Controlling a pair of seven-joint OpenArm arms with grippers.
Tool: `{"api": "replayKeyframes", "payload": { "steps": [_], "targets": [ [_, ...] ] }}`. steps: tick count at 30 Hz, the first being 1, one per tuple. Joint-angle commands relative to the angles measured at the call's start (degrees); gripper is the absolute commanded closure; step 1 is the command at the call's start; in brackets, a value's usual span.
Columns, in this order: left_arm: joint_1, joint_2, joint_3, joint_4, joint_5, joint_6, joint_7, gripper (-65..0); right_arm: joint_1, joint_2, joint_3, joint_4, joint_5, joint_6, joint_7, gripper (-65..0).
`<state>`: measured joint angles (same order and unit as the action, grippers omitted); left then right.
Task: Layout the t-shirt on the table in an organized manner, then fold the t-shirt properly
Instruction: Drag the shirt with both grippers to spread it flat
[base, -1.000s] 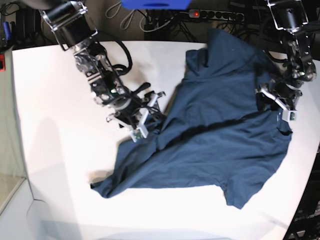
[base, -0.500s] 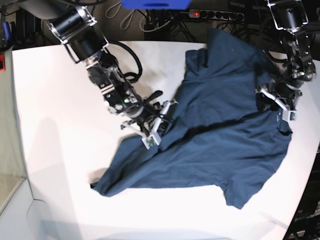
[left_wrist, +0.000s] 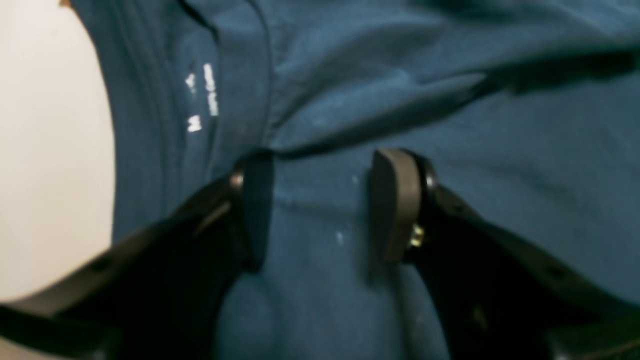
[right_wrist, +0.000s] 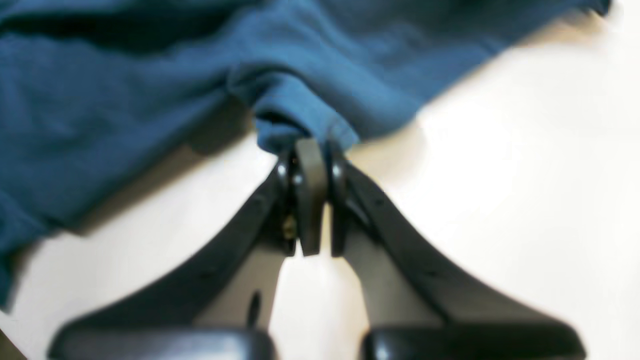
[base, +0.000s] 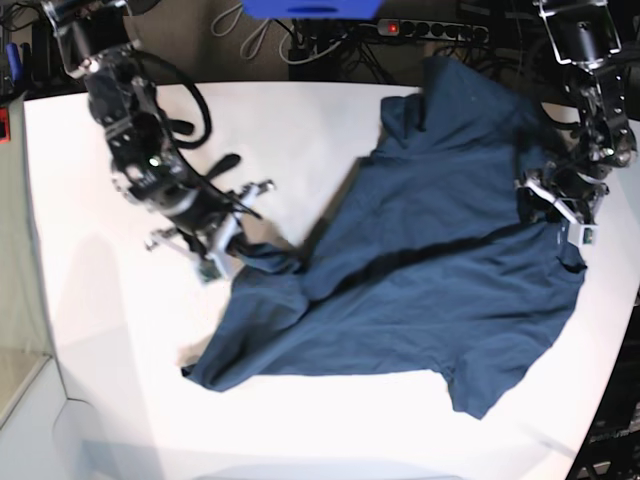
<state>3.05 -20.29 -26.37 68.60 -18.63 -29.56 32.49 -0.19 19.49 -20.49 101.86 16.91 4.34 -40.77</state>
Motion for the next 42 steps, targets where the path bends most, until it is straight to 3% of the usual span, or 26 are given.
{"api": "replayKeyframes", "payload": {
  "steps": [1, 7, 13, 17, 19, 25, 31, 38, 42],
  "targets": [
    [0.2, -0.7, 0.0, 0.0, 1.2, 1.0, 2.1, -31.2, -0.5, 1.1, 1.5, 2.5, 0.5, 0.1, 1.5, 0.0],
    [-0.9, -0.8, 0.0, 0.0, 1.4, 1.0, 2.1, -31.2, -7.0, 3.9, 9.4, 8.2, 0.5, 0.2, 1.8, 0.0],
    [-1.1, -1.7, 0.0, 0.0, 1.2, 1.0, 2.1, -31.2, -10.1, 4.2, 19.0, 8.8, 0.5, 0.5, 1.7, 0.0],
    [-1.8, -2.8, 0.0, 1.2, 1.3, 1.0, 2.4, -31.2, -10.7, 4.2, 24.5, 8.8, 0.5, 5.3, 1.7, 0.0],
    [-2.0, -3.0, 0.0, 2.4, 1.4, 1.0, 2.5, -31.2, -10.6, 4.2, 26.3, 8.5, 0.5, 5.4, 1.7, 0.0],
    [-2.2, -3.7, 0.0, 6.7, 1.4, 1.0, 2.6, -31.2, -10.7, 4.3, 27.7, 6.1, 0.5, 5.6, 1.6, 0.0],
    [-3.5, -3.8, 0.0, 10.2, 1.4, 1.0, 3.2, -31.2, -15.9, 4.3, 27.7, 4.9, 0.5, 5.6, 1.6, 0.0],
    [-1.7, -3.1, 0.0, 19.1, 1.1, 1.0, 11.9, -31.2, -23.5, 4.3, 27.7, 7.8, 0.5, 5.6, 1.6, 0.0],
    [1.4, 0.3, -0.1, 23.6, 1.4, 1.0, 14.4, -31.2, -27.0, 4.5, 27.8, 9.8, 0.5, 5.6, 1.6, 0.0]
  ]
}}
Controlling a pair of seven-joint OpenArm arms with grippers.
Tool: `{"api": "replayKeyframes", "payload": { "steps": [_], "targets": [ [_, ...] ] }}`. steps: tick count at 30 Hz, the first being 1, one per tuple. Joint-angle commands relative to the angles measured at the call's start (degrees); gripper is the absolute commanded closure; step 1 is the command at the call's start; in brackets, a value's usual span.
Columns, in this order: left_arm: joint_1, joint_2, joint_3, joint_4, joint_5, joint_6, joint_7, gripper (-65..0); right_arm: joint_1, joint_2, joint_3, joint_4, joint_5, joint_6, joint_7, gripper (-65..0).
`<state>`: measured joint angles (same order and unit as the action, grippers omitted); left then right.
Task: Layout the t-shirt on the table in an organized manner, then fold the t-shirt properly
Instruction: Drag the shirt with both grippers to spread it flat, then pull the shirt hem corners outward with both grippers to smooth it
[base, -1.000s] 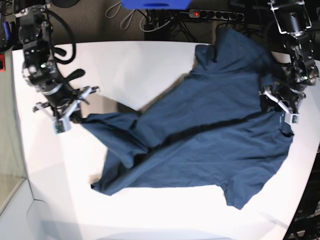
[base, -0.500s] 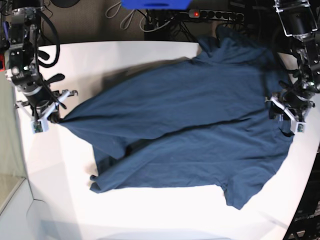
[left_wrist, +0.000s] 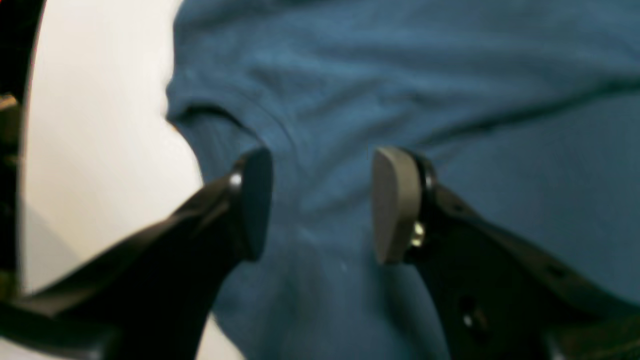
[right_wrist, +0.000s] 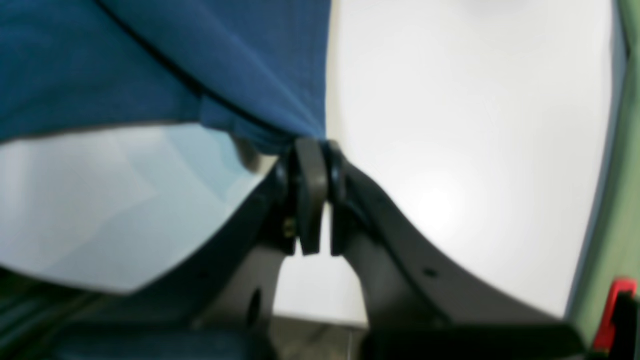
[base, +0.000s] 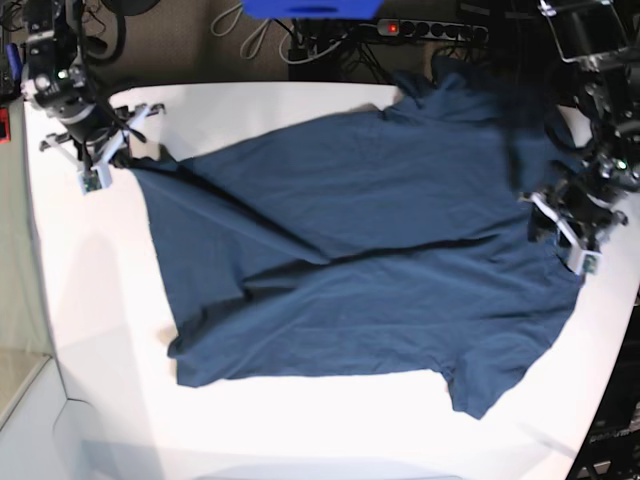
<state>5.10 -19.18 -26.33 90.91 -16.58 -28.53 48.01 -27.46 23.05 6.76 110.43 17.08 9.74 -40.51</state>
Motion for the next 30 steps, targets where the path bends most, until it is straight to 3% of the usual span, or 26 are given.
{"api": "replayKeyframes", "payload": {
  "steps": [1, 7, 10, 18, 21, 25, 28, 30],
  "targets": [
    [0.6, -0.2, 0.0, 2.1, -0.6, 0.0, -1.2, -31.2, -0.8, 1.6, 0.6, 1.9, 0.3, 0.2, 1.3, 0.0],
    [5.6, 2.2, 2.1, 5.7, -0.6, 0.0, -1.2, -31.2, -5.4, 6.0, 0.5, 3.1, 0.3, 0.2, 1.2, 0.0],
    [8.0, 2.3, 4.5, 5.7, -0.6, 0.0, -1.5, -31.2, -5.8, 8.7, 0.6, 3.1, 0.3, 0.2, -1.8, 0.0],
    [8.2, 1.7, 7.0, 1.7, -0.4, 0.0, -1.7, -31.2, -5.9, 9.1, 0.4, 3.3, 0.4, 0.4, -4.1, 0.0],
    [8.1, -0.2, 7.3, -1.0, -0.4, 0.0, -1.8, -31.2, -6.2, 8.9, 0.2, 3.3, 0.4, 0.5, -4.2, 0.0],
    [8.1, -1.3, 6.9, -0.7, -0.5, 0.0, -1.9, -31.2, -7.4, 8.9, 0.1, 3.3, 0.4, 1.2, -4.2, -8.3],
    [8.2, -1.9, 6.9, 1.0, -0.9, 0.0, -1.9, -31.2, -8.0, 8.8, 0.5, 3.6, 0.4, 6.7, -4.2, -17.2],
    [8.2, -1.9, 6.8, 3.5, -0.9, 0.0, -1.9, -31.2, -8.0, 8.5, 0.8, 3.9, 0.4, 8.3, -4.2, -23.0]
  ]
}}
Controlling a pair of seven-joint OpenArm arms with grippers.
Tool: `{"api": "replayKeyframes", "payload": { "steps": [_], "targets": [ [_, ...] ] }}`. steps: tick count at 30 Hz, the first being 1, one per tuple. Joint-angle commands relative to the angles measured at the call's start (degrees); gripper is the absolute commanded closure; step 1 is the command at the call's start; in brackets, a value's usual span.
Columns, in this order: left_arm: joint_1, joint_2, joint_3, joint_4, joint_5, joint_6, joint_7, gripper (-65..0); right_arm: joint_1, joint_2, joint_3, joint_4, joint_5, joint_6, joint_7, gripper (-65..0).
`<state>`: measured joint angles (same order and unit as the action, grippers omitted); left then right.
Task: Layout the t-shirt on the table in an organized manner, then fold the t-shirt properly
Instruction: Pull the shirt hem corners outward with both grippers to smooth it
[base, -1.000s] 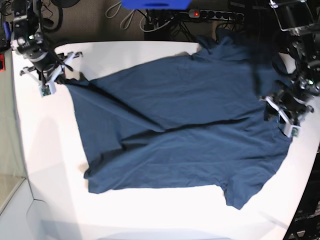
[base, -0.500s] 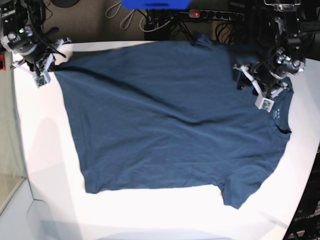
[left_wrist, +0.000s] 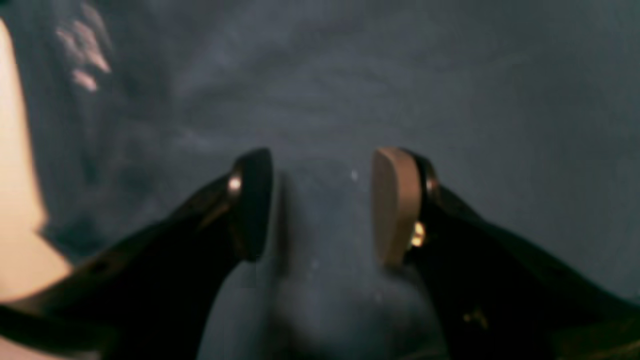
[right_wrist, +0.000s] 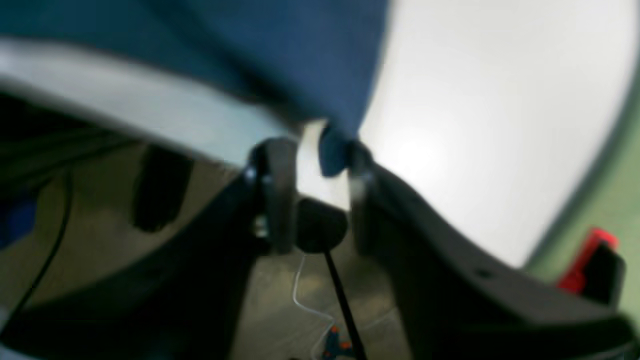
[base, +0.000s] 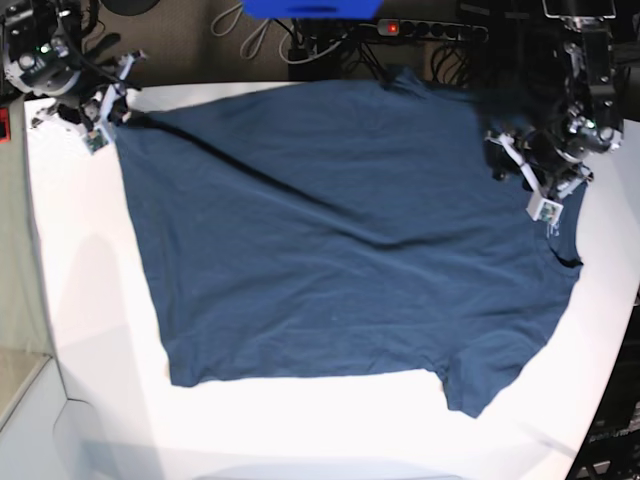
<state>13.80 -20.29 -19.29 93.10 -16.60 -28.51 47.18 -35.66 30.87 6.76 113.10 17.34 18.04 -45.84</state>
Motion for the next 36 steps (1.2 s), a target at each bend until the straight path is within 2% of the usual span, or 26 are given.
{"api": "replayKeyframes", "payload": {
  "steps": [1, 4, 8, 11, 14, 19, 21, 23, 26, 27, 30, 32, 33, 36],
  "targets": [
    [-0.4, -0.8, -0.7, 2.9, -0.9, 0.0, -0.9, -31.2, 0.0, 0.1, 1.5, 1.4, 0.1, 0.0, 1.1, -25.3],
    [-0.3, 0.0, -3.1, 7.4, -0.9, 0.0, -0.4, -31.2, -0.3, -0.9, 4.7, 2.1, 0.1, 0.0, 1.1, -28.8],
    [-1.3, 1.6, -7.2, 10.8, -0.9, 0.0, -0.9, -31.2, 0.6, -3.8, 13.1, 2.4, 0.1, 0.1, 1.5, -29.2],
    [-6.1, 3.1, -9.9, 8.9, -0.6, 0.0, -0.5, -31.2, 6.8, -4.5, 15.7, 2.1, 0.1, 0.1, 1.2, -29.2],
    [-10.8, 3.6, -10.9, 4.6, -0.5, 0.0, -0.5, -31.2, 13.2, -4.6, 15.3, 1.9, 0.1, 0.1, 1.1, -29.2],
    [-18.9, 4.6, -10.6, -3.3, -0.4, 0.7, -1.0, -31.2, 30.3, -5.6, 4.9, -3.4, 0.1, 0.1, 1.1, -28.9],
    [-21.9, 5.0, -10.6, -7.1, -0.4, 0.7, -1.0, -31.2, 37.9, -7.3, -0.4, -8.4, 0.1, 0.1, 1.1, -25.6],
    [-24.6, 5.1, -10.6, -11.0, -0.4, 0.8, -1.0, -31.1, 44.9, -9.3, -3.4, -15.7, 0.1, 0.1, 1.1, -17.7],
    [-28.1, 5.1, -10.6, -16.5, 0.1, 0.8, -1.1, -29.6, 55.1, -12.7, -6.0, -29.3, 0.0, 0.1, 1.6, -2.4],
    [-29.8, 5.2, -10.6, -18.3, 1.4, 0.8, -1.1, -26.5, 58.9, -13.6, -7.1, -34.7, 0.0, 0.1, 1.6, 0.0],
    [-33.5, 5.2, -10.6, -22.4, 6.3, 0.8, -1.1, -12.1, 68.1, -14.9, -10.2, -50.1, 0.0, 0.1, 3.0, 0.0],
    [-34.9, 5.4, -10.6, -24.9, 8.8, 0.8, -1.2, -2.5, 72.8, -16.1, -12.6, -60.3, 0.0, 0.1, 7.6, 0.0],
    [-35.5, 5.8, -10.6, -25.8, 9.9, 0.8, -1.2, 0.0, 74.6, -16.6, -14.1, -64.4, 0.0, 0.1, 10.3, 0.0],
    [-35.6, 6.4, -10.6, -26.6, 12.2, 0.8, -1.2, -1.0, 77.0, -17.1, -18.3, -71.4, 0.0, 0.1, 16.5, 0.0]
  ]
}}
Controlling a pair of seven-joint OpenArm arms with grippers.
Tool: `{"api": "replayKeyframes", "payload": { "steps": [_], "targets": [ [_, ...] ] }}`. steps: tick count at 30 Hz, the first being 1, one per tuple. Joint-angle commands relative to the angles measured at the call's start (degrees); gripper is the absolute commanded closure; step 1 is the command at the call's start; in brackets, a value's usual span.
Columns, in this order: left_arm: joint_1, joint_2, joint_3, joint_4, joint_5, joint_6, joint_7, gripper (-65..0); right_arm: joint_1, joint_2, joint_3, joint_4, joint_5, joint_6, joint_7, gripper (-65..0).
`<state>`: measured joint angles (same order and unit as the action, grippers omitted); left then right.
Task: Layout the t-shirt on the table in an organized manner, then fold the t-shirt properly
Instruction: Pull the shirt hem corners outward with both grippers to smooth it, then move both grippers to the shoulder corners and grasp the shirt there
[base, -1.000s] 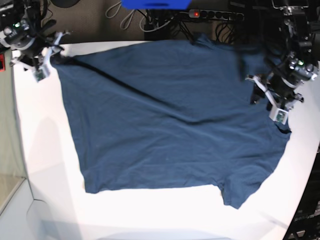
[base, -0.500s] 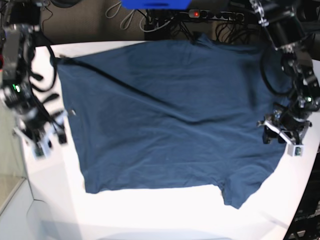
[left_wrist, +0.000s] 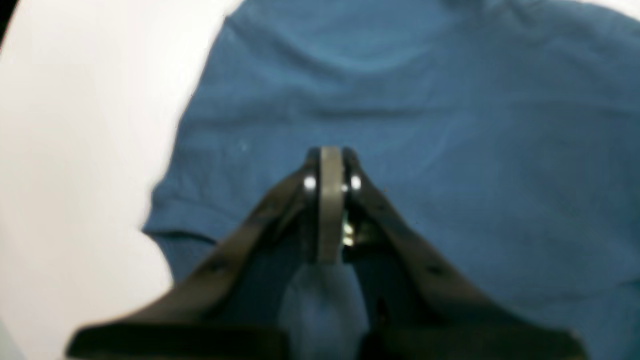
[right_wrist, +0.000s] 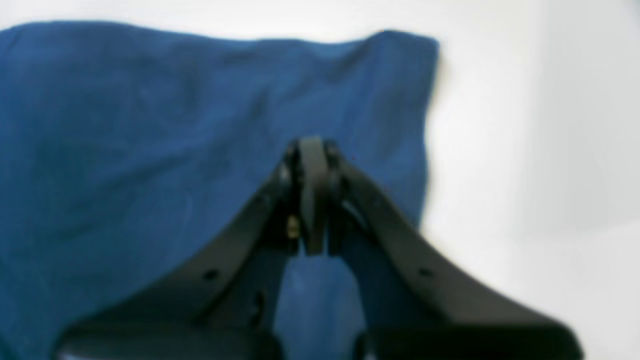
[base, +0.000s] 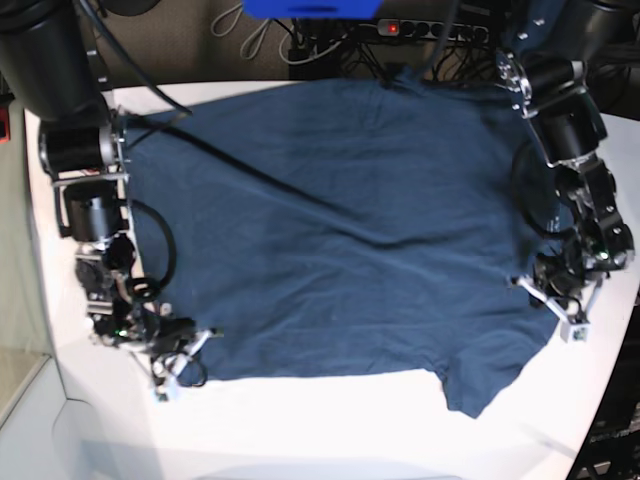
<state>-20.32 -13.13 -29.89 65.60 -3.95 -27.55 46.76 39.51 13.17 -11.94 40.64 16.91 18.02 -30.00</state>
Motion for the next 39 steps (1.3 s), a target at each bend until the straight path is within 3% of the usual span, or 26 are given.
{"api": "replayKeyframes", "payload": {
  "steps": [1, 6, 13, 17, 20, 23, 27, 33, 39],
  "targets": [
    [-1.4, -0.7, 0.0, 0.5, 0.3, -0.2, -0.8, -0.9, 1.9, 0.6, -0.6, -0.1, 0.5, 0.1, 2.2, 0.0],
    [-1.4, -0.4, 0.0, -4.1, 2.6, -0.2, -6.3, -0.8, 1.7, -0.6, -4.9, -4.7, 0.5, 0.1, 8.2, 0.0],
    [-1.4, -0.3, 0.0, -6.6, 2.3, -0.5, -6.6, -0.8, 1.8, 0.8, -5.2, -17.0, 0.5, -0.7, 16.4, 0.0],
    [-1.4, 1.0, 0.0, -5.8, 2.3, -0.8, -6.2, -0.8, 1.8, 3.0, -5.2, -20.5, 0.5, -9.2, 21.3, 0.0],
    [-1.3, 2.4, 0.0, -3.1, 2.3, -0.8, -6.1, -0.8, 1.8, 4.6, -5.2, -20.9, 0.5, -13.7, 23.2, 0.0],
    [0.8, 4.2, 0.0, 0.7, 2.4, -0.8, -6.1, -0.8, 1.8, 5.8, -5.2, -20.9, 0.5, -16.2, 24.0, 0.0],
    [3.5, 6.0, 0.0, 6.0, 2.4, -0.8, -6.0, -1.0, 1.9, 6.8, -4.8, -20.5, 0.5, -16.7, 24.3, 0.0],
    [7.5, 7.5, 0.0, 16.7, 2.2, -1.0, 3.8, -1.0, 1.3, 7.4, -3.6, -13.3, 0.8, -16.7, 26.0, 0.0],
    [17.5, 8.4, 0.0, 32.3, 2.2, -1.0, 11.0, -1.4, -5.3, 8.1, 3.7, 5.2, 0.7, -16.7, 16.1, 0.0]
  ]
}}
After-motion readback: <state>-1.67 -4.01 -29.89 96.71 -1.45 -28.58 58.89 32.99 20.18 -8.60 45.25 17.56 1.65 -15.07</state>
